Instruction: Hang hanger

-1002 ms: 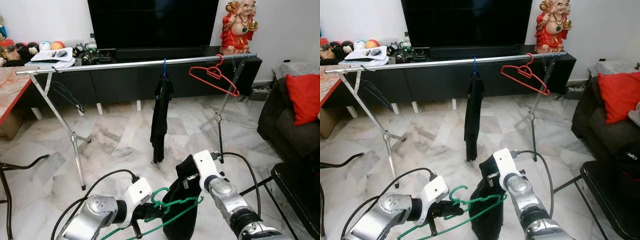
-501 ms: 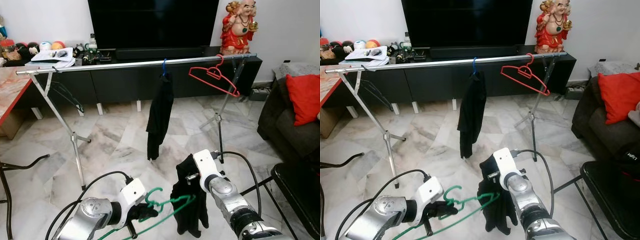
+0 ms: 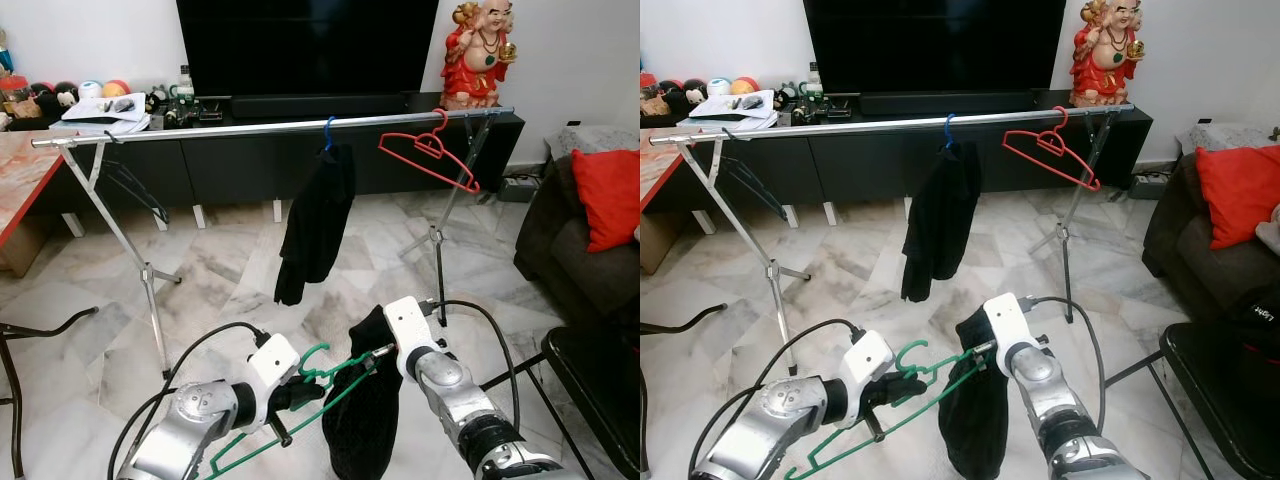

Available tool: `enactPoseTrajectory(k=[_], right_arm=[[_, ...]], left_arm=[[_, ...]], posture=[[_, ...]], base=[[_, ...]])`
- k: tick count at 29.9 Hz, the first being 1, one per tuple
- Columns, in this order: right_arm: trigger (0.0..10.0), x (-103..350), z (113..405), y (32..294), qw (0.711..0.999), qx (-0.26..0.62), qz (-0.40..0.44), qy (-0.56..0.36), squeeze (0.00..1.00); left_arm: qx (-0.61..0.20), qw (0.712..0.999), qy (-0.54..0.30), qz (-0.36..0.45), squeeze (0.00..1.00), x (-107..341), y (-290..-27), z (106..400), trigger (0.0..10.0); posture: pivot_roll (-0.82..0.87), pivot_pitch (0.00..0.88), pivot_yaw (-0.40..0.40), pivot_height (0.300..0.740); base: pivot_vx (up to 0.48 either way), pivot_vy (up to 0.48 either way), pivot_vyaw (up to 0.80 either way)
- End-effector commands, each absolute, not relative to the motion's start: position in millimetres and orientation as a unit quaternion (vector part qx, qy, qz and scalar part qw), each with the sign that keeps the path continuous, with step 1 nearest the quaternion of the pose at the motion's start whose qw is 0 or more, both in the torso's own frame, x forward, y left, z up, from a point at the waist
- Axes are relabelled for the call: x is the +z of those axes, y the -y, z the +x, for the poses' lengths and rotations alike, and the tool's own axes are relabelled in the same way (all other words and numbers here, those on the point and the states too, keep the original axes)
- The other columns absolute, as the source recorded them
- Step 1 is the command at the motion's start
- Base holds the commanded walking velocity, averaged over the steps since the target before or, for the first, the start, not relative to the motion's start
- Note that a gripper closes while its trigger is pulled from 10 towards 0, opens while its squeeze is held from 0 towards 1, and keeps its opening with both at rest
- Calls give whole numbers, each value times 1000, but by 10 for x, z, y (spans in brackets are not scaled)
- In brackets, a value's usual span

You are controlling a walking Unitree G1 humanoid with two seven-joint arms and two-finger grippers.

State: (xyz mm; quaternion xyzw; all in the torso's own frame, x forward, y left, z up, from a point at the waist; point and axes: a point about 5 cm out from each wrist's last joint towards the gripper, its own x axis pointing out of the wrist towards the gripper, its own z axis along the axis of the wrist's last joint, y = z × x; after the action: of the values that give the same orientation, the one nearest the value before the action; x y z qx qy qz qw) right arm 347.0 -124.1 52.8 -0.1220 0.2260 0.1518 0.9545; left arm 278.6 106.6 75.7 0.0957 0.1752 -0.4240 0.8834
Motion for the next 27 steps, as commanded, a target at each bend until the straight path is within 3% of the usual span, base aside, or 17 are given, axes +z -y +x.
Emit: enactPoseTrajectory(k=[1,8,14,21,27], right_arm=[[10000,643,3535,1180,961,153,-104,-206,0],[10000,683,3531,954,967,149,-49,-199,0],[10000,681,3550,1072,973,106,-63,-198,0],[10000,704,3570,1140,975,85,-65,-195,0],[10000,707,3556,1029,972,115,-58,-194,0]], left_arm=[[-405,894,-160,105,0,803,-1076,2856,10000],[-403,896,-157,101,0,774,-916,2872,10000],[-407,886,-183,125,0,693,-1027,2837,10000],[-380,900,-169,127,0,758,-1135,2916,10000],[-383,904,-153,115,0,809,-1089,2932,10000]], posture=[[117,0,-43,740],[115,0,-36,740],[117,0,-31,740],[119,0,-31,740],[120,0,-34,740]], base=[[0,0,0],[0,0,0],[0,0,0],[0,0,0],[0,0,0]])
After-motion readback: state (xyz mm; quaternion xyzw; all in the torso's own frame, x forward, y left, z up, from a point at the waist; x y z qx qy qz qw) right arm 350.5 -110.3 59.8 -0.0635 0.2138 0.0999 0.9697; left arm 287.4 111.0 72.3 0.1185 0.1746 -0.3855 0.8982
